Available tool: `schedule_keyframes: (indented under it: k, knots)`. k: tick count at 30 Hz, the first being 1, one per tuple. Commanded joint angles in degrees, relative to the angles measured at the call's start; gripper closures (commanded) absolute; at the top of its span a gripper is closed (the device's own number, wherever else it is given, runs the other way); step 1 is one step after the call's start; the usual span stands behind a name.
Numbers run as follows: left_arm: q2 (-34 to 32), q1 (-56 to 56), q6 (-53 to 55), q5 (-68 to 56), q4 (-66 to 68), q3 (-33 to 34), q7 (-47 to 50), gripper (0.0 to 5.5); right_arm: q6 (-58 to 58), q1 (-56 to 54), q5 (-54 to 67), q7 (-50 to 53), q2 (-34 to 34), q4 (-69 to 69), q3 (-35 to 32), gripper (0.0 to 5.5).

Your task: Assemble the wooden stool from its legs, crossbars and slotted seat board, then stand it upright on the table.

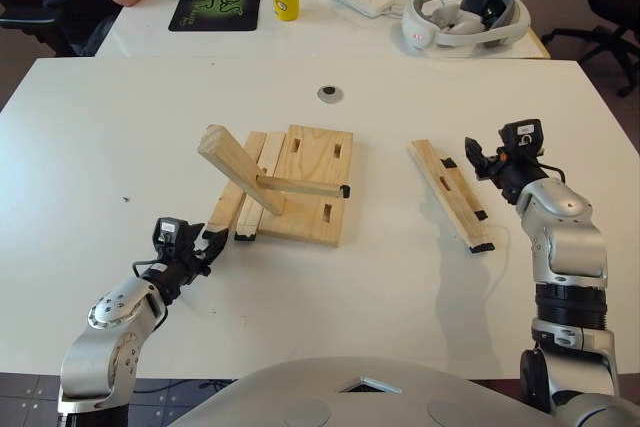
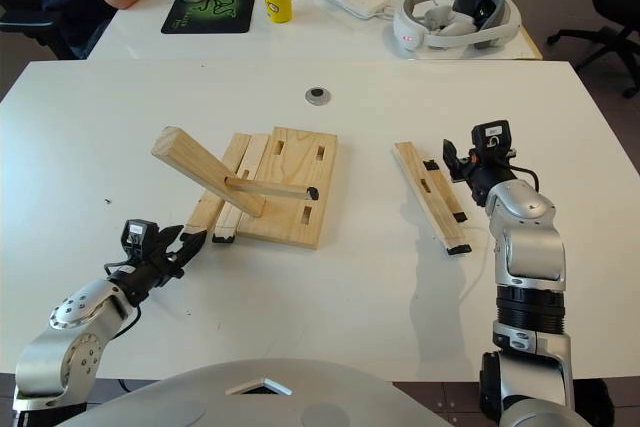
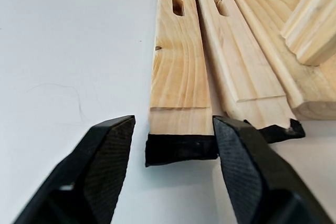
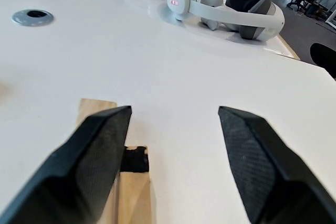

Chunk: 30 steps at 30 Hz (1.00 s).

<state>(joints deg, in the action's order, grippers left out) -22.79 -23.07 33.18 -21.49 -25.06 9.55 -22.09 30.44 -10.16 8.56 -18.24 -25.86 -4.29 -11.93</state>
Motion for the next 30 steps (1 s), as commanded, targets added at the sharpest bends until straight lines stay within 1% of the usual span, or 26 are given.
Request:
schedule_keyframes:
  k: [1, 2, 4, 7, 12, 20, 23, 26, 30]
  knots:
    - [-0.2, 0.4, -0.3, 0.7, 0.8, 0.3, 0.2, 3.38, -0.7, 0.5, 2.5, -0.3, 2.1, -2.4, -0.4, 2.57]
    - [-0.2, 0.5, -0.4, 0.8, 1.0, 0.2, 0.1, 3.53, -0.8, 0.7, 3.0, -0.2, 2.6, -2.9, -0.5, 2.71]
    - [-0.2, 0.7, -0.6, 1.0, 1.2, 0.0, 0.0, 3.54, -1.3, 1.1, 3.8, 0.0, 3.6, -3.8, -0.7, 2.96]
    - [-0.2, 1.1, -0.7, 1.2, 1.4, -0.2, 0.0, 3.54, -3.9, 2.0, 4.7, 0.7, 5.6, -4.9, -0.9, 3.50]
    - [-0.1, 2.3, -1.4, 1.6, 1.8, -0.3, -0.1, 3.54, -14.1, 6.5, 4.9, -0.4, 9.8, -5.1, -0.3, 4.37]
    - [1.7, 9.1, -3.9, 0.0, 0.6, 3.0, 2.2, 3.54, -31.8, 10.9, 1.2, 0.1, 12.3, 4.0, 0.3, 5.50]
    - [2.2, 12.2, -5.5, -0.8, -0.2, 4.6, 2.6, 3.54, -35.5, 11.1, 0.2, 1.3, 12.9, 6.8, 0.3, 5.50]
    - [1.0, 16.4, -7.6, -0.4, -1.7, 6.3, 3.3, 3.54, -37.6, 9.6, -0.7, 3.4, 13.8, 7.8, 0.5, 5.50]
    - [-1.3, 25.6, -8.0, -2.5, -5.4, 8.1, 3.3, 3.54, -35.3, 5.1, 1.5, 4.9, 15.5, 4.5, 1.1, 5.50]
